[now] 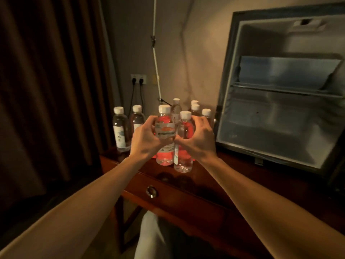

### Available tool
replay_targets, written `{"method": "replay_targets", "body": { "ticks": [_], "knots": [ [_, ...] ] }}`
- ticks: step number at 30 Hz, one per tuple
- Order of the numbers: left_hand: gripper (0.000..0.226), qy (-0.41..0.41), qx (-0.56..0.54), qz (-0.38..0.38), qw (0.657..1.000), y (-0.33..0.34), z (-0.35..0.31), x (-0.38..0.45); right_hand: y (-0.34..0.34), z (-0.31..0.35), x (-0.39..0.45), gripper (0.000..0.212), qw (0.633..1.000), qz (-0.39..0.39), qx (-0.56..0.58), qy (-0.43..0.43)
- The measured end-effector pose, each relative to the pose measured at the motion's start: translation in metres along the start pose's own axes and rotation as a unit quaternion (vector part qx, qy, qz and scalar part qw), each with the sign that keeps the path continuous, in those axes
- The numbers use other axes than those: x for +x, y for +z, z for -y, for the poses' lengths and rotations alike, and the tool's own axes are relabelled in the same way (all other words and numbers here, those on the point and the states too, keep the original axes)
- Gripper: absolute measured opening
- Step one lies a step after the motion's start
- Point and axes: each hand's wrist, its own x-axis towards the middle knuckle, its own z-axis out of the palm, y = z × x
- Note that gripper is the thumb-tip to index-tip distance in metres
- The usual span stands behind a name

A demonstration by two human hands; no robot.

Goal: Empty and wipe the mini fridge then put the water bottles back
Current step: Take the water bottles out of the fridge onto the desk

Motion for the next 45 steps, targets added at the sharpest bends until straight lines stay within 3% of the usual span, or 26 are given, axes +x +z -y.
{"method": "replay_targets", "body": {
  "ticks": [11,26,36,45],
  "knots": [
    [0.077,-0.064,0.061,-0.034,0.995,-0.059,0.080,-0.014,0.098,0.038,-0.002,0.077,0.993,0.094,0.075,-0.018],
    [0.069,-0.130,0.024,-0.022,0.991,-0.035,0.116,0.002,0.141,0.021,0.014,0.068,0.990,0.098,0.098,-0.016],
    [0.069,-0.149,0.089,0.021,0.985,-0.041,0.116,-0.005,0.130,0.025,0.014,0.097,0.987,0.135,0.083,0.004],
    [0.029,-0.112,0.153,0.056,0.980,-0.053,0.081,-0.034,0.094,0.014,-0.004,0.076,0.989,0.150,-0.011,0.007]
  ]
}}
